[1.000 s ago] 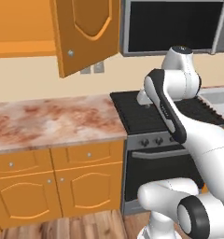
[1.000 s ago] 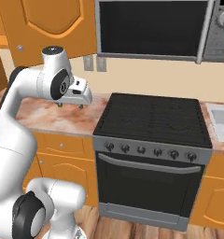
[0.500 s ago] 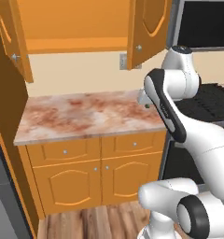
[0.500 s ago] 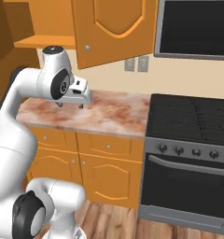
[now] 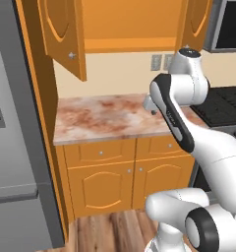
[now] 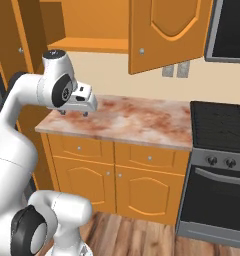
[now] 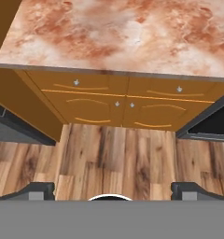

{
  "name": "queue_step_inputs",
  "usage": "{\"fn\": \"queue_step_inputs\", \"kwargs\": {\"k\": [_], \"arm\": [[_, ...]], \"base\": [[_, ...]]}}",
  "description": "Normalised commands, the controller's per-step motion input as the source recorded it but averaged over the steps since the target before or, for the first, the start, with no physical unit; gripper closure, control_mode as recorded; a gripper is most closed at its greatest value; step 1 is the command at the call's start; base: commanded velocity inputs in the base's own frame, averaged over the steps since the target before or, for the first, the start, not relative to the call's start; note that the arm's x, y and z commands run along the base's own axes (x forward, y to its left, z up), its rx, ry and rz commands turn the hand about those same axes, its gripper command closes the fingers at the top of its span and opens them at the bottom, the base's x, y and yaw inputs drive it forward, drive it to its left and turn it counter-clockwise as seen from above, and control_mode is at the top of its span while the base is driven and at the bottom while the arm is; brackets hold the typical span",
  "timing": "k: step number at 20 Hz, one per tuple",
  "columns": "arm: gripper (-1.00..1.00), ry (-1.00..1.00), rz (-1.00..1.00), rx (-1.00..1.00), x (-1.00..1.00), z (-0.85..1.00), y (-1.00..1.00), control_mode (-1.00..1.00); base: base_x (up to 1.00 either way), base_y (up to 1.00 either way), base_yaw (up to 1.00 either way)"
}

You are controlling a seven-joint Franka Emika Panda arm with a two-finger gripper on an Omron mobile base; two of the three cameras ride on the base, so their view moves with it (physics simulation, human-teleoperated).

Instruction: Close all open cabinet doors.

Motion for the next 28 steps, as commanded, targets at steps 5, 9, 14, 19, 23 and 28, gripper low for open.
{"fn": "queue_step_inputs", "kwargs": {"k": [5,9,14,19,23,28], "arm": [[-1.00,0.00,0.00,0.00,0.00,0.00,0.00,1.00],[-1.00,0.00,0.00,0.00,0.00,0.00,0.00,1.00],[-1.00,0.00,0.00,0.00,0.00,0.00,0.00,1.00],[-1.00,0.00,0.00,0.00,0.00,0.00,0.00,1.00],[-1.00,0.00,0.00,0.00,0.00,0.00,0.00,1.00],[-1.00,0.00,0.00,0.00,0.00,0.00,0.00,1.00]], "base": [[0.14,0.19,0.00],[0.19,0.24,0.00],[0.33,0.32,0.00],[0.40,0.24,0.00],[0.46,0.05,0.00],[0.49,0.07,0.00]]}}
